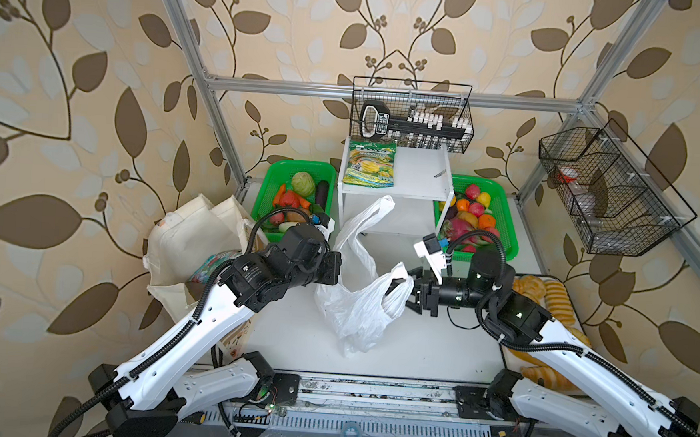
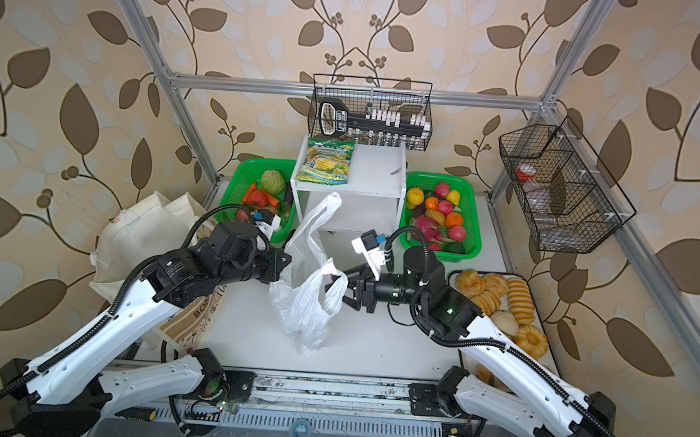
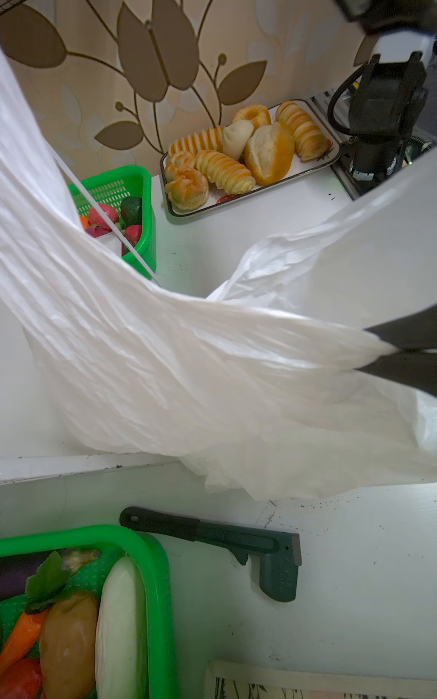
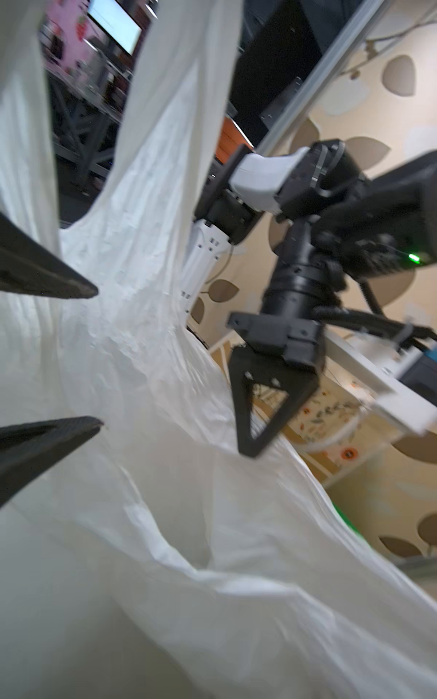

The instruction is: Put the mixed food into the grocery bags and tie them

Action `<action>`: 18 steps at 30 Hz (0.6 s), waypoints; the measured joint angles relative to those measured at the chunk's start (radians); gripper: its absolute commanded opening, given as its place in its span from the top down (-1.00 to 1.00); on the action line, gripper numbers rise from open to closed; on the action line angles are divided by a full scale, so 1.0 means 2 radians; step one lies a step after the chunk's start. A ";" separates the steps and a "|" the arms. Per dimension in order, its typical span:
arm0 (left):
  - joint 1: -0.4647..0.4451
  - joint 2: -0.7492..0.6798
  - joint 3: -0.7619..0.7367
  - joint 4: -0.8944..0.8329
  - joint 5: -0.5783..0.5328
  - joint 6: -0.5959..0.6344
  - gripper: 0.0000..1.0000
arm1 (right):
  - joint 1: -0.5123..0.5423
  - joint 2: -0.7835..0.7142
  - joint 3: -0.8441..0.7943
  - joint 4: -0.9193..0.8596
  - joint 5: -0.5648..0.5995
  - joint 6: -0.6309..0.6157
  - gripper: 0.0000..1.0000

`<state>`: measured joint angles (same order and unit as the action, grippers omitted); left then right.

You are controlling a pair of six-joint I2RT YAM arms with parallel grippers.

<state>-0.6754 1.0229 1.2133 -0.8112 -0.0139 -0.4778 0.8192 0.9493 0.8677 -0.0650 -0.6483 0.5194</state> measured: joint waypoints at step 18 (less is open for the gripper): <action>0.000 0.001 0.026 0.003 -0.034 0.020 1.00 | 0.051 -0.068 -0.048 -0.119 0.263 -0.081 -0.04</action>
<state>-0.6758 1.0241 1.2652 -0.8059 -0.0818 -0.4385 0.9215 0.8131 0.7712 -0.3031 -0.1230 0.3565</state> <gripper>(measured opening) 0.045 0.503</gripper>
